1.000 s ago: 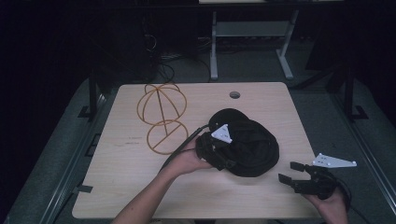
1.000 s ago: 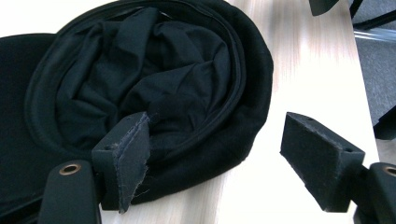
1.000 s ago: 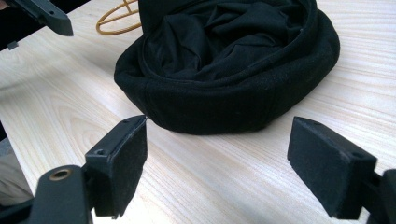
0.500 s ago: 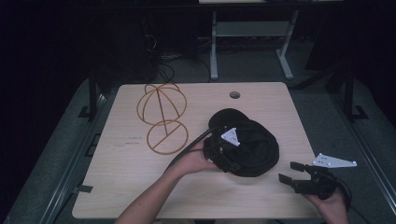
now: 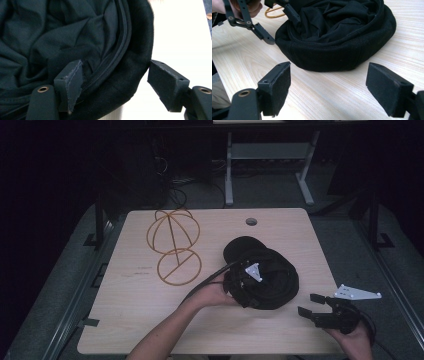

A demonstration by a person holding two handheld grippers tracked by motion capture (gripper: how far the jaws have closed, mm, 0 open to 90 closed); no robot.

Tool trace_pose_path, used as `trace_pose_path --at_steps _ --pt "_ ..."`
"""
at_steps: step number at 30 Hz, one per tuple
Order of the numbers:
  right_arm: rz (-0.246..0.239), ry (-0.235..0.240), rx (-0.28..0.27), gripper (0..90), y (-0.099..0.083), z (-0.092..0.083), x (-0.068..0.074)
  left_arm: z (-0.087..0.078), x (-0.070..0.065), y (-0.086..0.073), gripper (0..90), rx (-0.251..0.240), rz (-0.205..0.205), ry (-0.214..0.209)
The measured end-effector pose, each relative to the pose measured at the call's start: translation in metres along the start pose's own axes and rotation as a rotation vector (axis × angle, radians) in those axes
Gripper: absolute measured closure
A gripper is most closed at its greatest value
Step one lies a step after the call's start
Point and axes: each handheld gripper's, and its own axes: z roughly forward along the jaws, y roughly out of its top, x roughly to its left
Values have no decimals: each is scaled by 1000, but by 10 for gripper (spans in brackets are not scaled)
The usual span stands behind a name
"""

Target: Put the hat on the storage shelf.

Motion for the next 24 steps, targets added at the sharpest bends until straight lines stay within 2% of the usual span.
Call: trace_pose_path --at_steps 8,16,24 --pt "-9 5 6 194 0 2 1 9 0 -1 307 22 14 -5" --pt "-11 6 16 194 1 3 3 19 0 1 375 70 62 11" --pt "-13 4 17 194 0 4 3 23 3 1 449 82 67 -6"
